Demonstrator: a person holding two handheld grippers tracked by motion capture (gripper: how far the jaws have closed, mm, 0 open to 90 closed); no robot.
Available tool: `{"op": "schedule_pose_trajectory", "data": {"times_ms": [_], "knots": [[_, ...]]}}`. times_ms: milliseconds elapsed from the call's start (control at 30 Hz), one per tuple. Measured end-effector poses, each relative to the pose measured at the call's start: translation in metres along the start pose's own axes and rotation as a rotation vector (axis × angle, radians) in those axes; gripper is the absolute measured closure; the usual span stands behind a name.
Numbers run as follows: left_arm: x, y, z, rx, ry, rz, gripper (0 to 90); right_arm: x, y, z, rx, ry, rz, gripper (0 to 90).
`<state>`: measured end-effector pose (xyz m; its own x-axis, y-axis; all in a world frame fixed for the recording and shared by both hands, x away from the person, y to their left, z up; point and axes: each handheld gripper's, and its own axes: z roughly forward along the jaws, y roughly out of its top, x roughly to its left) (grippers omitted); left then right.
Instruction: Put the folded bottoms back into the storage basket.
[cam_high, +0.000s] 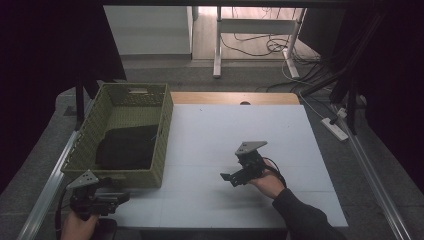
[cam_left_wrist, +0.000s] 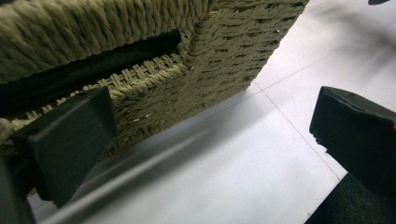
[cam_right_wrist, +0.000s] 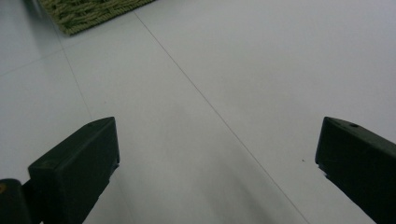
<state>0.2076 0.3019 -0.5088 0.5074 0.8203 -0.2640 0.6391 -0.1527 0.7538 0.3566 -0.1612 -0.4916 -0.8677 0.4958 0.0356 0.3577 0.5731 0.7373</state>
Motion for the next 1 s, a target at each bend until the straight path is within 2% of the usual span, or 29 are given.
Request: {"op": "schedule_pose_trajectory", "data": {"times_ms": [367, 1000], "knots": [[0.000, 0.000, 0.000, 0.001, -0.003, -0.002, 0.4, 0.003, -0.016, -0.014, 0.010, -0.020, 0.019, 0.2], [0.000, 0.001, 0.001, 0.009, -0.005, -0.002, 0.6, 0.004, -0.033, -0.036, 0.019, -0.041, 0.043, 0.2]]}}
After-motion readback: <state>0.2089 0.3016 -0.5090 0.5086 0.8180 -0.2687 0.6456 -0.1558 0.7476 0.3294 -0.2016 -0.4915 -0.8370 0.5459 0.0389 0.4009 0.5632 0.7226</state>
